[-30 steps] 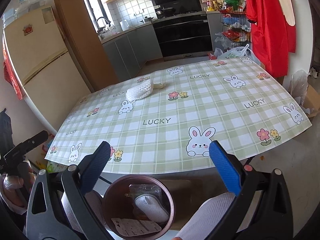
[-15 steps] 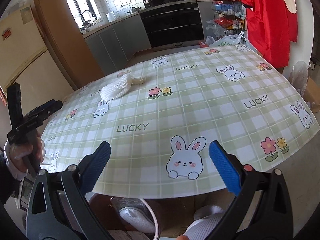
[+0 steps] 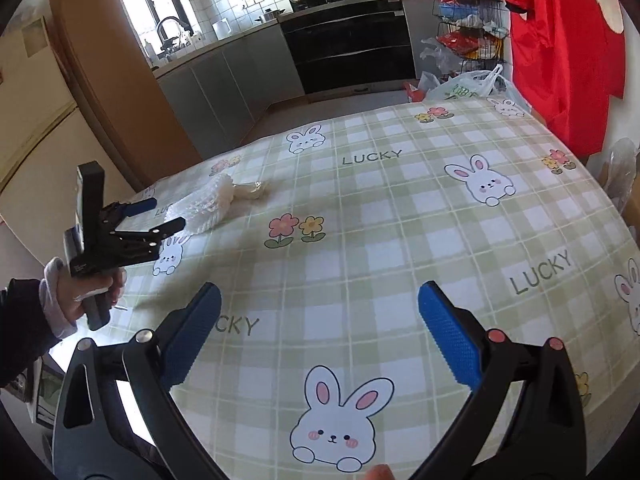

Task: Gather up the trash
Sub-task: 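Grasp the white foam net with the left tool while the right tool grasps the clear spoon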

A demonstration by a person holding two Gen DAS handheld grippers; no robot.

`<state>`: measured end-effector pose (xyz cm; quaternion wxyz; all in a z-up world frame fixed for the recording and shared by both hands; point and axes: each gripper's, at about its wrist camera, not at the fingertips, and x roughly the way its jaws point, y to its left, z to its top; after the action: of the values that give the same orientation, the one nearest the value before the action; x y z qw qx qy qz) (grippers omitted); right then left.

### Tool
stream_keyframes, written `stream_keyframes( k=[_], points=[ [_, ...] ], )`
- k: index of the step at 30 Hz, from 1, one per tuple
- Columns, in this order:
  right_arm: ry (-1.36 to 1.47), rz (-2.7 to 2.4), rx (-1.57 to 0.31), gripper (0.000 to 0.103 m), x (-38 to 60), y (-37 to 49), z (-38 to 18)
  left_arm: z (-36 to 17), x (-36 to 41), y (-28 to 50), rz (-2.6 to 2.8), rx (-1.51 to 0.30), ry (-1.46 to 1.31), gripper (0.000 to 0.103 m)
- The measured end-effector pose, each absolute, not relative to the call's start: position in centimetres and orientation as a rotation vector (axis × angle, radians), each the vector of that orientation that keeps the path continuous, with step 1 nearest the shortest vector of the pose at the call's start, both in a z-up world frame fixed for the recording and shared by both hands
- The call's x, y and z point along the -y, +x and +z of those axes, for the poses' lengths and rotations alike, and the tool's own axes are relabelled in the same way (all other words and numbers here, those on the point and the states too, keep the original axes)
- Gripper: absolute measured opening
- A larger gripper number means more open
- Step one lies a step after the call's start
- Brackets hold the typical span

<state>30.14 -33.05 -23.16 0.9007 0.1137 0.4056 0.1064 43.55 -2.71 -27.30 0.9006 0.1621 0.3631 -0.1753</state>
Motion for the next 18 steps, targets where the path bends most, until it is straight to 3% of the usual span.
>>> stream_keyframes(
  k=[6, 7, 8, 11, 18],
  points=[
    [0.194, 0.272, -0.875, 0.097, 32.0, 32.2, -24.2, -29.4, 3.1, 46.0, -0.36, -0.814, 0.37, 0.08],
    [0.184, 0.286, -0.876, 0.097, 31.9, 32.4, -24.2, -29.6, 2.9, 46.0, -0.369, -0.826, 0.366, 0.074],
    [0.175, 0.301, -0.875, 0.097, 31.7, 32.8, -24.2, -29.8, 2.6, 46.0, -0.374, -0.839, 0.364, 0.054],
    [0.16, 0.348, -0.875, 0.097, 31.1, 34.1, -23.8, -29.4, 0.9, 45.3, -0.376, -0.845, 0.287, 0.035],
    [-0.033, 0.411, -0.973, 0.097, 27.1, 38.8, -24.2, -26.0, -5.3, 39.8, -0.384, -0.758, -0.049, 0.029]
  ],
)
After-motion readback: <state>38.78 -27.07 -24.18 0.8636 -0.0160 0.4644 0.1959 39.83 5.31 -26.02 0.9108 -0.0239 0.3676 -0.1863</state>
